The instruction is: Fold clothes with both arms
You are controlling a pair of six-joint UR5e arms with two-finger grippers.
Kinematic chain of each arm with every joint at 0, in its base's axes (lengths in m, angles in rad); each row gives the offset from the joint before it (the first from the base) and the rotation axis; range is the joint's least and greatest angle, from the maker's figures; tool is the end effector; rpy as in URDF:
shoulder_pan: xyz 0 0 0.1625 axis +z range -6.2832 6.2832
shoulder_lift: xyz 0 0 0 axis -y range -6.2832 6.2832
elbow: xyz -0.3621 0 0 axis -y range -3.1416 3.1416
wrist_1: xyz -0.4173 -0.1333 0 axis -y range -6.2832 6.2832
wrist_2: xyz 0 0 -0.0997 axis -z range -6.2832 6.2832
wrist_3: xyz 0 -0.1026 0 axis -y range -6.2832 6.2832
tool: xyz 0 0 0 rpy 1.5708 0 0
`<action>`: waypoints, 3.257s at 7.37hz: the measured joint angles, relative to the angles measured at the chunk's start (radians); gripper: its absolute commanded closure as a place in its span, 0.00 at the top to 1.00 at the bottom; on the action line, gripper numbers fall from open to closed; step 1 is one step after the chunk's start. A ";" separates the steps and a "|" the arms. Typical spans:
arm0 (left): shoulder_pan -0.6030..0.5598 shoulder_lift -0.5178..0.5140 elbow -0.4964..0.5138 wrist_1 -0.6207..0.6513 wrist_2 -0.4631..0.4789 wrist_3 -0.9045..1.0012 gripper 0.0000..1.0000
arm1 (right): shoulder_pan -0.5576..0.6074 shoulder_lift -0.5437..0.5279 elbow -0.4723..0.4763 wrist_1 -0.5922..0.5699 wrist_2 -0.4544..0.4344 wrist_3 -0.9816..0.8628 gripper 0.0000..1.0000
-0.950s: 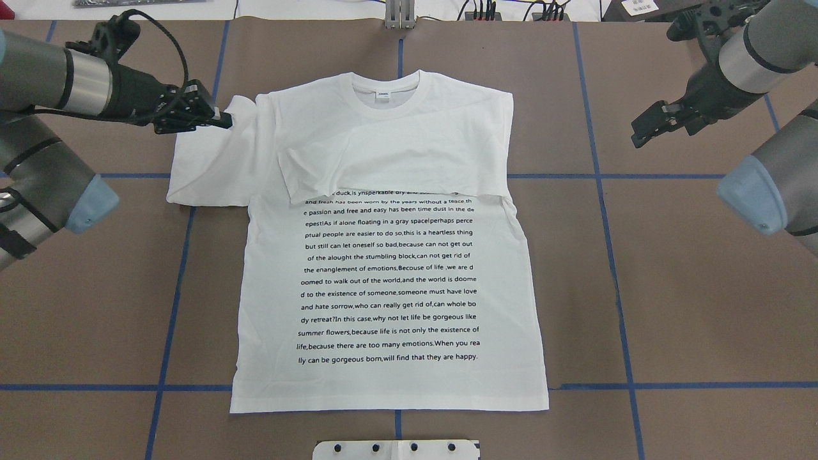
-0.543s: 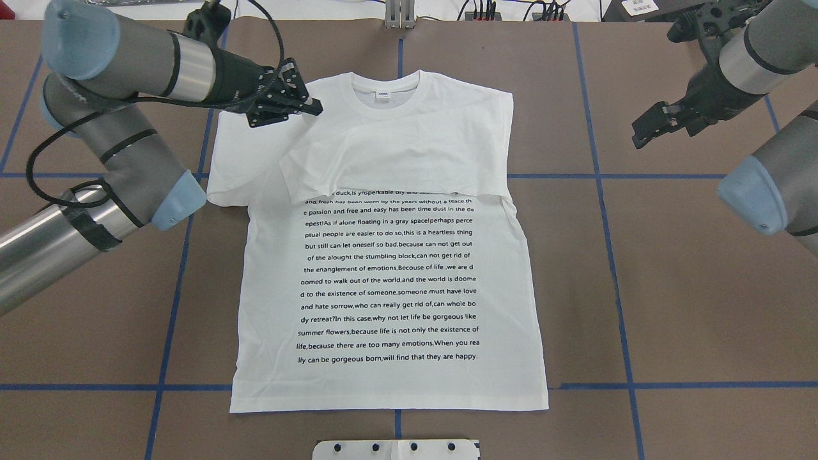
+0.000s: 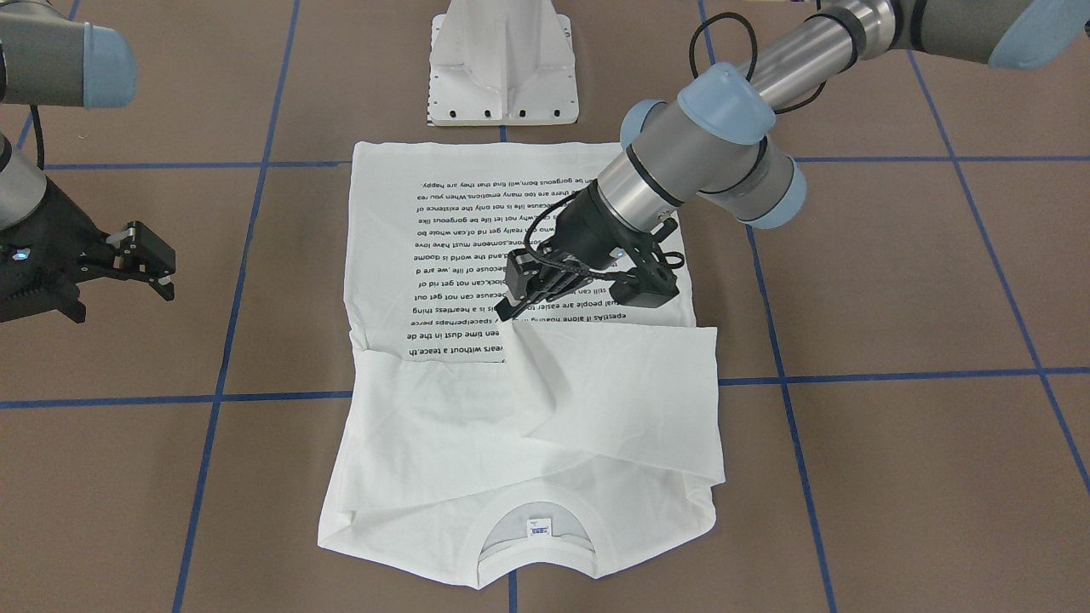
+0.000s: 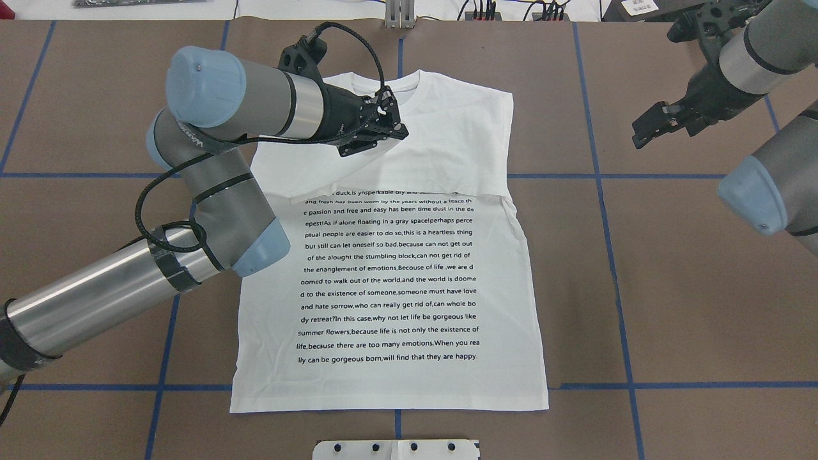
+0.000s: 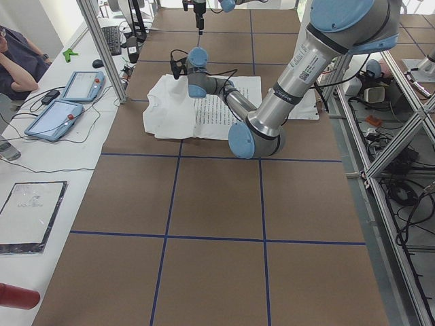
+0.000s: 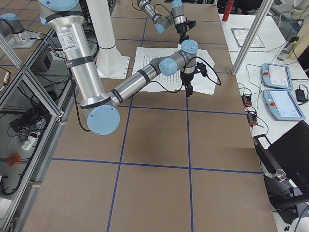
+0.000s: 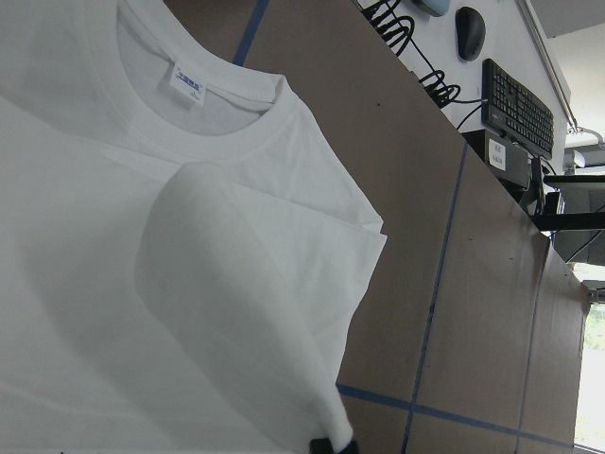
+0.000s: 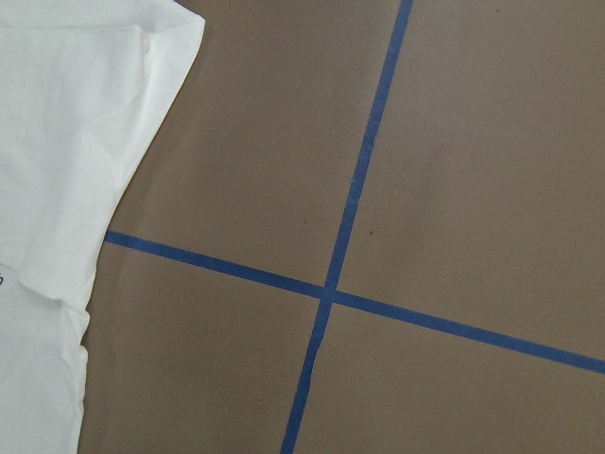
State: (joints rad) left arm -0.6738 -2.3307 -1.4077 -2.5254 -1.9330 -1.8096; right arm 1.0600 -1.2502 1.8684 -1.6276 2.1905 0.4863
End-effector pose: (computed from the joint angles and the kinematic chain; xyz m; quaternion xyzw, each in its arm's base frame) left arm 0.4806 -0.5078 0.0926 0.0231 0.7003 -0.1962 0.6860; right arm -0.2207 -0.5447 0.2819 0.0916 -0.3835 -0.0957 0.9140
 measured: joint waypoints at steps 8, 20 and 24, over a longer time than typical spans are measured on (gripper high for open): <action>0.179 -0.094 0.119 -0.009 0.106 0.310 1.00 | 0.001 -0.002 -0.003 0.000 0.000 -0.001 1.00; -0.178 0.300 -0.329 0.490 -0.306 0.966 1.00 | -0.392 0.517 -0.429 -0.007 -0.381 0.560 1.00; -0.188 0.312 -0.332 0.487 -0.317 0.986 1.00 | -0.480 0.631 -0.614 -0.014 -0.503 0.614 1.00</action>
State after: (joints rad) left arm -0.8617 -2.0186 -1.7393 -2.0380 -2.2502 -0.8240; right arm 0.5798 -0.6192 1.2542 -1.6415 1.6879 1.1006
